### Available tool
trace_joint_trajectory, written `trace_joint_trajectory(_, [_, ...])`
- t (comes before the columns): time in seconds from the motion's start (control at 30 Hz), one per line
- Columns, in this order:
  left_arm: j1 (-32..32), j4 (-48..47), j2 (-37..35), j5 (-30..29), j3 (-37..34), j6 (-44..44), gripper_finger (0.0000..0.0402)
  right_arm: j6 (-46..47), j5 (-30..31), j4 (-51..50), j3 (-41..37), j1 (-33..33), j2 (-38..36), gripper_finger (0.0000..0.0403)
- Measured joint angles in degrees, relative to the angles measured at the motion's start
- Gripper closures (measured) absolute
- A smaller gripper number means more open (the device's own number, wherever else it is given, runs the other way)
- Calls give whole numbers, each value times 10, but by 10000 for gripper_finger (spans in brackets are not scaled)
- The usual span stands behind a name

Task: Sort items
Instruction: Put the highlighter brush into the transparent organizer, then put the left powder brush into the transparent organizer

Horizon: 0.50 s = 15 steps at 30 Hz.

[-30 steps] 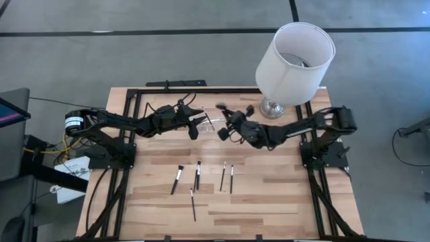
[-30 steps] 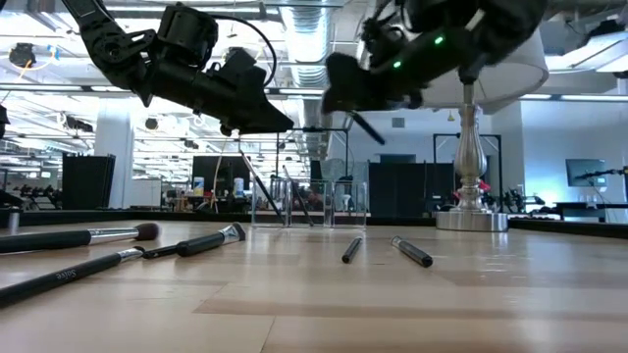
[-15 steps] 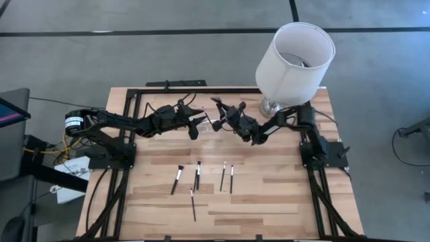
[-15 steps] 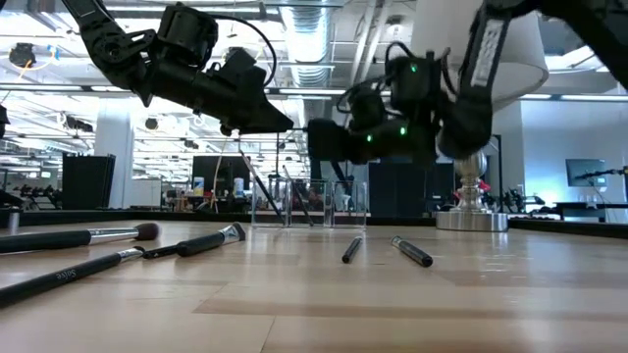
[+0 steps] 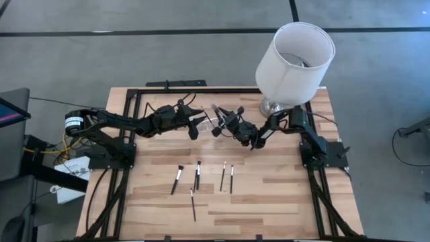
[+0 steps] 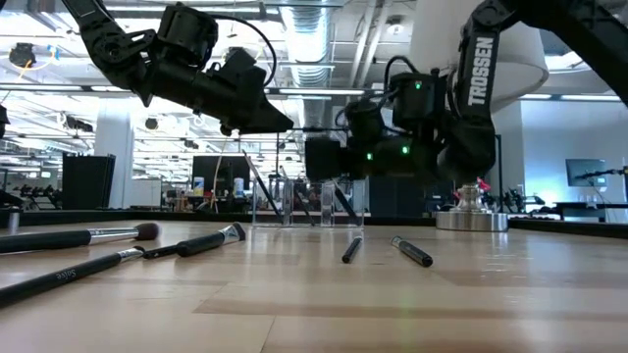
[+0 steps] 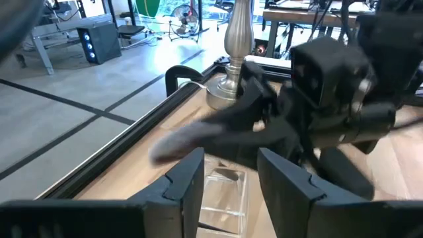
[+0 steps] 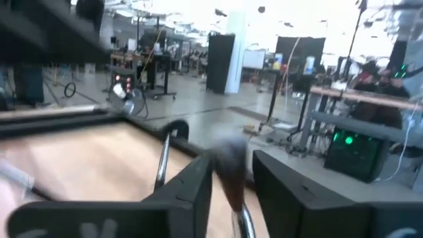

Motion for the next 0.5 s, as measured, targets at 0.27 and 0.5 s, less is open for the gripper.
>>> trace_joint_trajectory(0.27, [0,0,0,0,0,0,263,-76,2,-4,0,23,-80,244])
trace_joint_trajectory(0.5, [-41,-12,-68,-7,-1,0,266,-217,99,-121,1,118,-230,209])
